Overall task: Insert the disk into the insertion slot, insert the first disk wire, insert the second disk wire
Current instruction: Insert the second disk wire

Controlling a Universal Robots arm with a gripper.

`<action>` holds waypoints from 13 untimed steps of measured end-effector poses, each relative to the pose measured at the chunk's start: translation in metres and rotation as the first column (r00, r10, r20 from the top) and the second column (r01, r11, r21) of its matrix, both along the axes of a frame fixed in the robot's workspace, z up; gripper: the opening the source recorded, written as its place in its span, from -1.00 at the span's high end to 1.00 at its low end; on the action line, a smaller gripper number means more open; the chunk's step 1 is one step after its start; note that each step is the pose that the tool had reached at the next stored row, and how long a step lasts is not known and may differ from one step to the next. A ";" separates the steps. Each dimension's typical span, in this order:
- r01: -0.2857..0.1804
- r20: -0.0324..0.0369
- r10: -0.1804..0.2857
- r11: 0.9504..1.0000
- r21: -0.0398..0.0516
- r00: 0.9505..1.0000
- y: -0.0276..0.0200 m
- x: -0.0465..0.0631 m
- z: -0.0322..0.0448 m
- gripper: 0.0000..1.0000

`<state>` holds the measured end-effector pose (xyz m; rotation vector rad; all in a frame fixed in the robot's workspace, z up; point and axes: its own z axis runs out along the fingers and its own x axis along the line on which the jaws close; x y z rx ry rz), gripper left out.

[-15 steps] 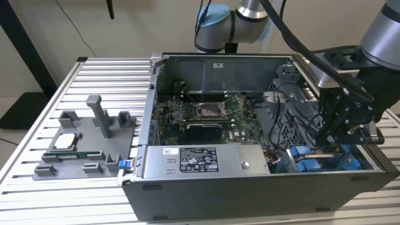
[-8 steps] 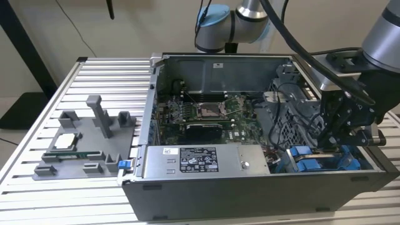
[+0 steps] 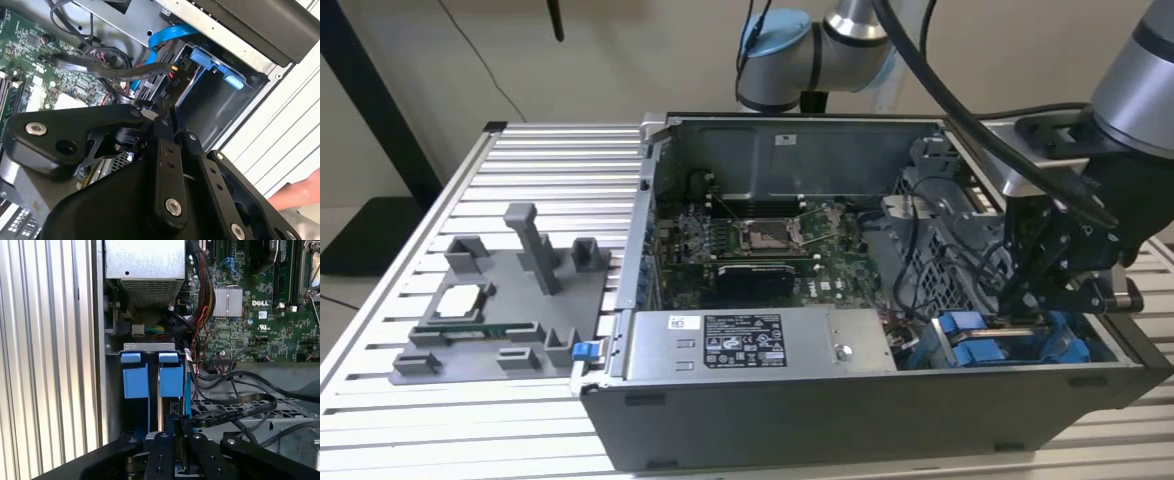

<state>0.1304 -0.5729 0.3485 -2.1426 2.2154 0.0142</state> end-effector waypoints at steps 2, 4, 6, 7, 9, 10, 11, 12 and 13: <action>0.000 0.002 0.000 1.000 0.000 1.000 0.0000 0.000 -0.0006 1.00; 0.000 0.005 0.000 1.000 0.000 1.000 0.0000 0.000 -0.0013 1.00; 0.000 0.007 0.000 1.000 0.000 1.000 0.0001 0.000 -0.0021 1.00; 0.000 0.009 0.000 1.000 0.000 1.000 0.0002 0.000 -0.0023 1.00; 0.000 0.012 0.000 1.000 0.000 1.000 0.0009 0.000 -0.0026 1.00; 0.000 0.013 0.000 1.000 0.000 1.000 0.0013 0.000 -0.0029 1.00; 0.000 0.015 0.000 1.000 0.000 1.000 0.0018 0.000 -0.0031 1.00; 0.000 0.016 0.000 1.000 0.000 1.000 0.0022 0.000 -0.0032 1.00; 0.000 0.018 0.000 1.000 0.001 1.000 0.0026 0.000 -0.0034 1.00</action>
